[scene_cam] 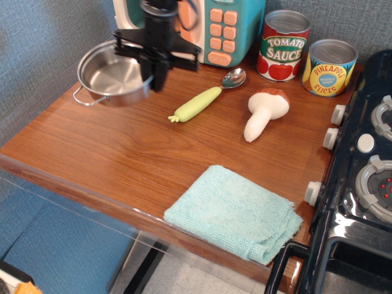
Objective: Pick up the silver bowl and place it on the blue cloth.
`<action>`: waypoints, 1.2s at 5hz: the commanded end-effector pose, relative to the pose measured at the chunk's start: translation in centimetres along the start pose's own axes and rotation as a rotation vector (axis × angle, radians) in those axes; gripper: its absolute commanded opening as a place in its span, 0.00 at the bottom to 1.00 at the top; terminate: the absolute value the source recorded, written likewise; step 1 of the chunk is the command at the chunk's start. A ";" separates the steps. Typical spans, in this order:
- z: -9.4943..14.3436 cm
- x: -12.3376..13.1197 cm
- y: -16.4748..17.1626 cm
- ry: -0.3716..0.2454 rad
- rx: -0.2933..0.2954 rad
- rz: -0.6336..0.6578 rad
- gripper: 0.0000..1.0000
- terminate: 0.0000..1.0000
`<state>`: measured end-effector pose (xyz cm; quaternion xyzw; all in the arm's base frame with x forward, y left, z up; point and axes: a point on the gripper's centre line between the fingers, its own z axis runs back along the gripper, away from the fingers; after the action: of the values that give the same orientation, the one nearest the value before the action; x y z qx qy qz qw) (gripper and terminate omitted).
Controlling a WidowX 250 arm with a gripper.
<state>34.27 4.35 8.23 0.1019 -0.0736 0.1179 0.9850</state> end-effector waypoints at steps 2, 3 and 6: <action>2.9 -11.1 -10.5 -0.014 -0.115 -0.385 0.00 0.00; 2.9 -13.6 -13.5 0.002 -0.136 -0.464 0.00 0.00; 1.7 -13.9 -13.3 0.048 -0.140 -0.420 1.00 0.00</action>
<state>24.92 -12.55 3.98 0.0465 -0.0241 -0.0902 0.9945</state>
